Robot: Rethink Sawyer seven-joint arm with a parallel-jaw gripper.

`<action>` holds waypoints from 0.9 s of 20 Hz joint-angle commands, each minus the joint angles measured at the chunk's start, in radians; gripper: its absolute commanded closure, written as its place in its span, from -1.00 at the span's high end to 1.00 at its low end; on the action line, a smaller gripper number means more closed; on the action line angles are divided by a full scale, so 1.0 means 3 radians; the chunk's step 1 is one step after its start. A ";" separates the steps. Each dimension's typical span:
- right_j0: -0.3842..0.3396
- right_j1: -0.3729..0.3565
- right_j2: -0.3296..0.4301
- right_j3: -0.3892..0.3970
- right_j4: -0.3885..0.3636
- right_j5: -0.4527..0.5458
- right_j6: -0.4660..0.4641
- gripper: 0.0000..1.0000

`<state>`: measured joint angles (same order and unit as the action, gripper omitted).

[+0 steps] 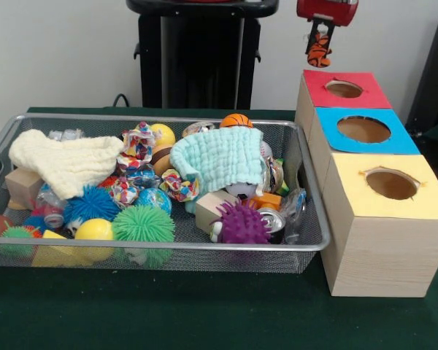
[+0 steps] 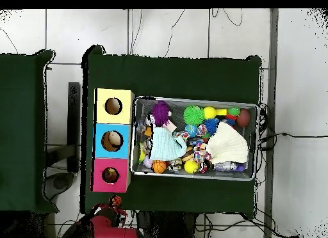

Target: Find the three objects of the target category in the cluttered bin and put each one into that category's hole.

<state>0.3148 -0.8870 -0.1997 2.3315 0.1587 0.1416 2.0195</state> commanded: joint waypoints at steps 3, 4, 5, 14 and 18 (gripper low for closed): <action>0.0058 0.0222 -0.0075 -0.0369 0.0197 0.0419 0.0643 -1.00; 0.0070 0.0238 -0.0082 -0.0389 0.0210 0.0419 0.0648 -1.00; 0.0099 0.0252 -0.0094 -0.0415 0.0221 0.0423 0.0658 -1.00; 0.0296 0.0418 -0.0197 -0.0663 0.0324 0.0500 0.0722 -1.00; 0.0337 0.0496 -0.0195 -0.0769 0.0380 0.0534 0.0742 -1.00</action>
<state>0.4168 -0.8011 -0.2634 2.2643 0.1951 0.2120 2.0195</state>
